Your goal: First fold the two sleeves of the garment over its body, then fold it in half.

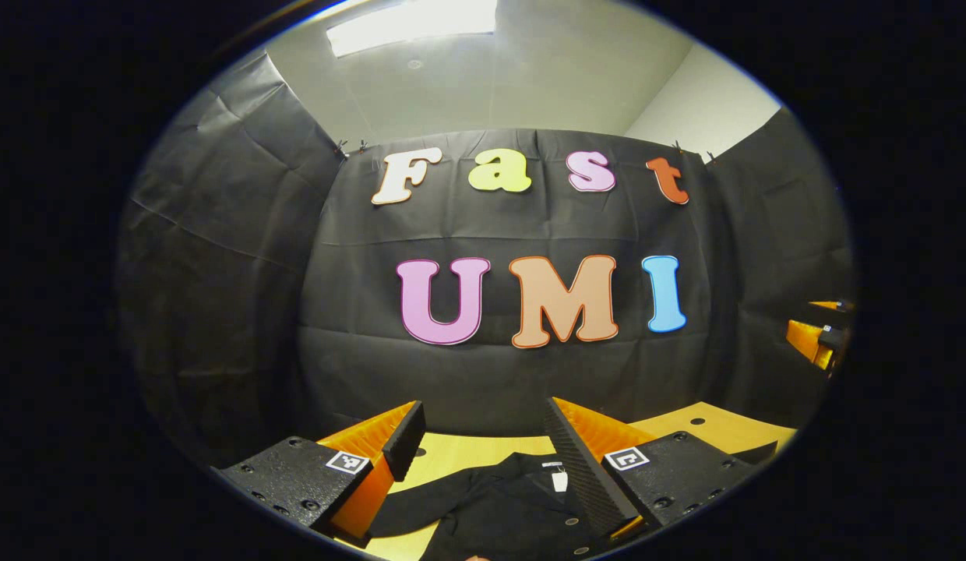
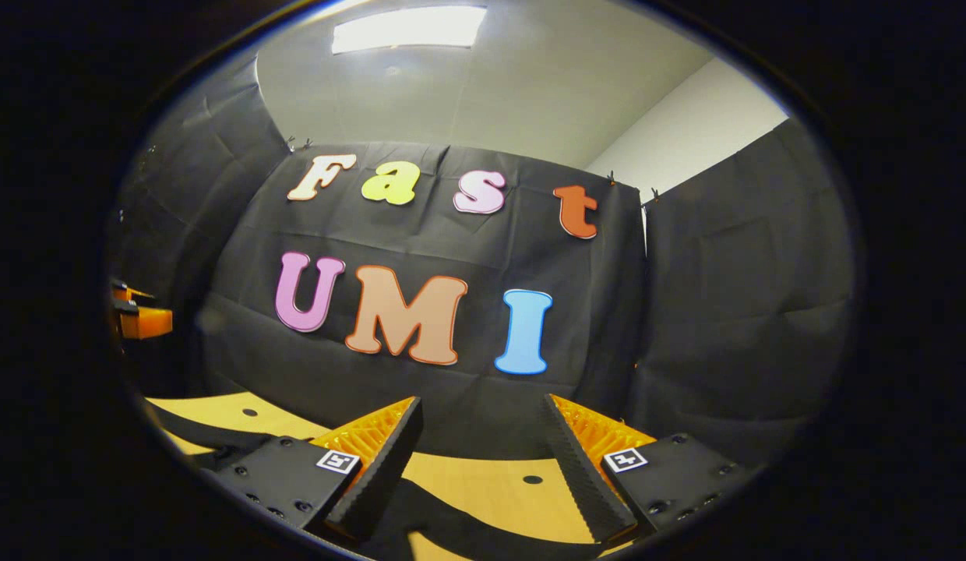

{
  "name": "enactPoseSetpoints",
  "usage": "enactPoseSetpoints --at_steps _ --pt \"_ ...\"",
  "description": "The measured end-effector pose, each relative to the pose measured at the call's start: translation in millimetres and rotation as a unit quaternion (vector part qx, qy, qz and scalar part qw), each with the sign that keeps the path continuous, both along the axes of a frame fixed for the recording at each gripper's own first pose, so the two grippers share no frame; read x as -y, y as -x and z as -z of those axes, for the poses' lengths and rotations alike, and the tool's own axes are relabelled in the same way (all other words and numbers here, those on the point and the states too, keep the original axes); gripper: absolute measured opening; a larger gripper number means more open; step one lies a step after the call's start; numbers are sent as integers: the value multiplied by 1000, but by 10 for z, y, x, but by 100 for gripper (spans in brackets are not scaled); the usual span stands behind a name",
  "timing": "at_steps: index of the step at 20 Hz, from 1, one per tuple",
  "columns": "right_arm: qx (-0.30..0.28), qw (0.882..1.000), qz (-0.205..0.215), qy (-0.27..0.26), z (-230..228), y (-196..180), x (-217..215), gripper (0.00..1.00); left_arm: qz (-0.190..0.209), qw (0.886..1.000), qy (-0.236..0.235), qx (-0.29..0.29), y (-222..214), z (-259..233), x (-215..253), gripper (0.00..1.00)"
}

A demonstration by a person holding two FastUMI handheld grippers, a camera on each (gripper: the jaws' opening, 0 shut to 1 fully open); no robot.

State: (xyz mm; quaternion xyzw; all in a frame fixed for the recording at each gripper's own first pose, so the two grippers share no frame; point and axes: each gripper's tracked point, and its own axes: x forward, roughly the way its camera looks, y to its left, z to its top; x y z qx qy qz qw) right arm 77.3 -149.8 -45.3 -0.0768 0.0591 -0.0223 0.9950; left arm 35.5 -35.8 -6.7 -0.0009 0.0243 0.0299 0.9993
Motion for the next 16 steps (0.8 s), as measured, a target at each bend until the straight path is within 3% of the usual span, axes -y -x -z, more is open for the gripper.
enactPoseSetpoints --at_steps 5,8,13,15,16 --pt "-65 998 5 21 543 -59 551 98 -2 1000 -9 -5 -100 -9 262 97" --pt "-115 993 11 18 958 -37 882 98 -2 1000 -15 -8 -154 -11 447 94" --pt "-200 979 28 18 1677 106 1435 98 5 999 -33 -12 -263 -12 739 97" --pt "-224 974 34 22 1915 170 1625 98 7 999 -38 -17 -297 16 846 94" --pt "-237 971 36 23 2025 192 1710 98 8 999 -40 -21 -312 57 897 97"
